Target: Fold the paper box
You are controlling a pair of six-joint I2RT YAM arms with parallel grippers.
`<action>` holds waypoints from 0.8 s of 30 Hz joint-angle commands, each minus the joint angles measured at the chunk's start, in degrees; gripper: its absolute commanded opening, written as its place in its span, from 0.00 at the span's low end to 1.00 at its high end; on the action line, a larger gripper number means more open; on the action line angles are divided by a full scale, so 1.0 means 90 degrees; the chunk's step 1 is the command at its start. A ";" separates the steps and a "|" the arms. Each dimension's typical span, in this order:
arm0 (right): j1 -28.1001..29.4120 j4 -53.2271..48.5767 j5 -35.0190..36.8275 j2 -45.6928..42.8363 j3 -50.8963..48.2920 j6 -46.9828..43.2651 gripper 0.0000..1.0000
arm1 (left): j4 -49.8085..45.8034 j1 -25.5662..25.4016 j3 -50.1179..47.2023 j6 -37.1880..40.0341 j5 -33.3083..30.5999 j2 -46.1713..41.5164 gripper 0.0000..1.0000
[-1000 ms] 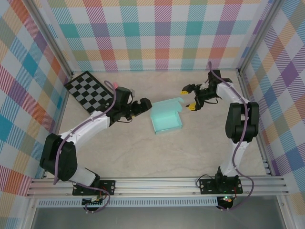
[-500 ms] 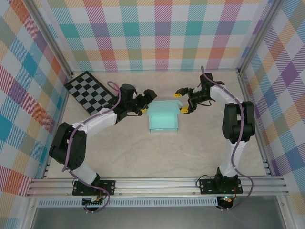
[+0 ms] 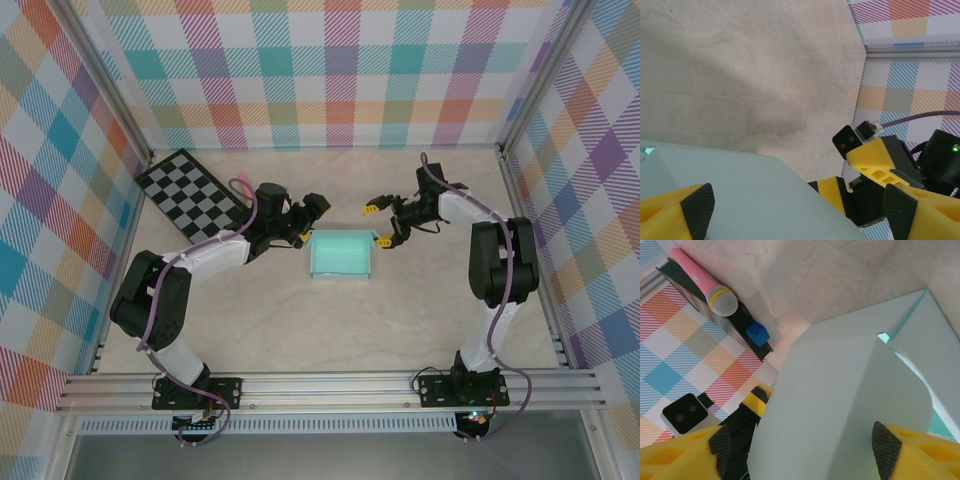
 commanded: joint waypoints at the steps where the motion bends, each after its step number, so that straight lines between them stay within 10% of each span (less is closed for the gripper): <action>1: 0.0053 0.0322 -0.0008 -0.0263 -0.0082 0.0377 0.77 | 0.0024 0.0086 0.0053 0.0026 0.0204 -0.0051 0.93; 11: 0.0027 -0.0834 0.0066 -0.0117 0.0348 -0.0551 0.85 | -0.2194 0.0748 0.0437 0.2155 0.0662 -0.0516 1.00; 24: 0.0036 -0.0375 -0.0238 -0.0166 -0.0082 -0.0103 0.88 | -0.1122 0.0460 0.0510 0.1249 0.1399 0.0091 0.94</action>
